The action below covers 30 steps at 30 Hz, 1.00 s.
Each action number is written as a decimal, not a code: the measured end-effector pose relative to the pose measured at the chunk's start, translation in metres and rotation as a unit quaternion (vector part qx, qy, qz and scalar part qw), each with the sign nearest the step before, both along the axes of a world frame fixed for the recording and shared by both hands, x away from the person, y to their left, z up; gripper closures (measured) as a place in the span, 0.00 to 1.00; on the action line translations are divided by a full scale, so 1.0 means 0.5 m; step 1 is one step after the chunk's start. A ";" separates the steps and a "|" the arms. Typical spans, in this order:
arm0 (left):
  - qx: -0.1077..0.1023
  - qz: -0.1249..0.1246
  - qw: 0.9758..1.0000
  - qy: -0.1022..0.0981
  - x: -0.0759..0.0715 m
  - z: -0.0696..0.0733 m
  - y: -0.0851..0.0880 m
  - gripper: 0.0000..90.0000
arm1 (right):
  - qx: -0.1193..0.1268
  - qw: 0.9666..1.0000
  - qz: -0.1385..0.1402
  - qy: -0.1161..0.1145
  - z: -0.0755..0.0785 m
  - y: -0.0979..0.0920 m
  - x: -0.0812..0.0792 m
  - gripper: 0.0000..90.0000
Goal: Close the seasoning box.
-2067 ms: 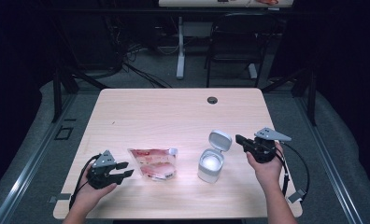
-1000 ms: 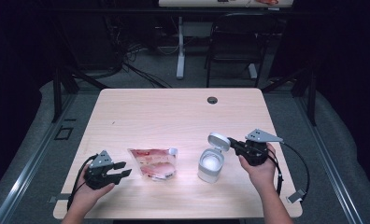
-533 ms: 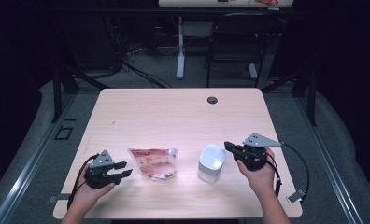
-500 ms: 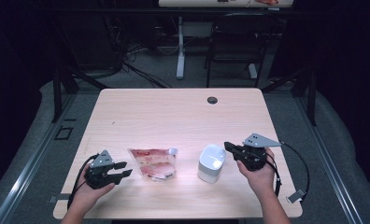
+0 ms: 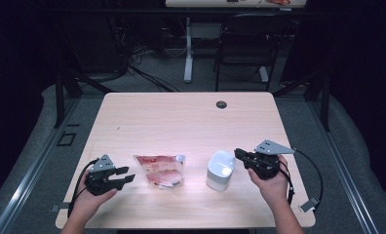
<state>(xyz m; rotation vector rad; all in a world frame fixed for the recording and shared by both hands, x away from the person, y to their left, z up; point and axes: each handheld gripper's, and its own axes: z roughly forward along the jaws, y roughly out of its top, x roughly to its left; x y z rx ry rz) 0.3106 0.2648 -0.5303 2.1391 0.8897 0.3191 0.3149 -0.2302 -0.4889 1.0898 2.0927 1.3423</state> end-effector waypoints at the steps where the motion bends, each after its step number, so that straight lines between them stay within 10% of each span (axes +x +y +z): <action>1: -0.003 0.004 1.000 0.000 0.002 0.003 0.003 0.64 | -0.003 1.000 0.000 0.001 0.000 -0.001 -0.001 0.94; 30: 0.008 0.058 0.998 0.007 -0.030 -0.027 0.017 0.52 | -0.026 0.998 -0.059 0.016 -0.072 -0.074 -0.049 0.48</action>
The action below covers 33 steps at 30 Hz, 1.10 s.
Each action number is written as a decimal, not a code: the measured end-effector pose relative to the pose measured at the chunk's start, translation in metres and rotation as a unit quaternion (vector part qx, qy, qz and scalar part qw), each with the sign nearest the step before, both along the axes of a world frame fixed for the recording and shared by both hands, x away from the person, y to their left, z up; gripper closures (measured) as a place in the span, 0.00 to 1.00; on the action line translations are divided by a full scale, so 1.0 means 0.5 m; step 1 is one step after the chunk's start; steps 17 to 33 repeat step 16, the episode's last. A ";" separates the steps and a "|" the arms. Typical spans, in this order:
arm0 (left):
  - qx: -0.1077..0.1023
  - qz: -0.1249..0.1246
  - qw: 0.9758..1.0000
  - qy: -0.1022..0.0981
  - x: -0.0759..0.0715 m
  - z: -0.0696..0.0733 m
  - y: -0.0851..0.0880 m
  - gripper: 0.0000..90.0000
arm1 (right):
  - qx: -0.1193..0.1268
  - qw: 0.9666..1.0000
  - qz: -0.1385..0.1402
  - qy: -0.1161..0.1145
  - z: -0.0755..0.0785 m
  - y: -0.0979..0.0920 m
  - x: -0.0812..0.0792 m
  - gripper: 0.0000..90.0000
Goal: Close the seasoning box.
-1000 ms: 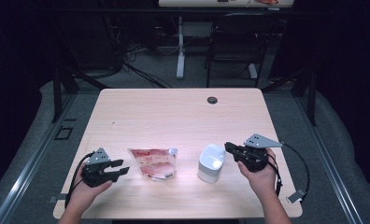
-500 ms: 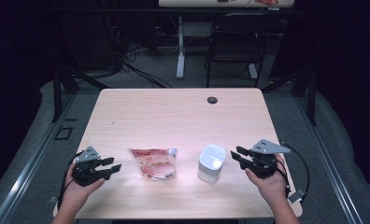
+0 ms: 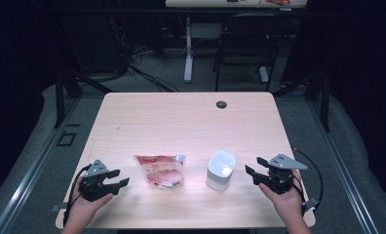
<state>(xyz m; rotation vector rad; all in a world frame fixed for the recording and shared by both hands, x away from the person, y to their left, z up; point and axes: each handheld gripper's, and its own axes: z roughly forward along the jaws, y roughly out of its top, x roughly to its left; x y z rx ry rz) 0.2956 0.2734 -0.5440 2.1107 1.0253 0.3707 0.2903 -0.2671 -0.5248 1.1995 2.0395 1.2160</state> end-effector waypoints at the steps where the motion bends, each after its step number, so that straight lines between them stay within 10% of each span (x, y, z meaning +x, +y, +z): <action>1: 0.000 -0.001 1.000 0.002 0.000 -0.002 -0.002 0.52 | -0.003 1.000 -0.003 0.003 -0.006 -0.001 0.000 0.48; 13: 0.000 -0.006 1.000 0.006 -0.002 -0.021 -0.010 0.51 | -0.034 0.999 0.018 0.026 -0.060 0.024 0.004 0.48; 33: 0.001 -0.006 1.000 0.006 0.000 -0.022 -0.011 0.51 | -0.045 0.998 0.022 0.023 -0.059 0.027 0.003 0.48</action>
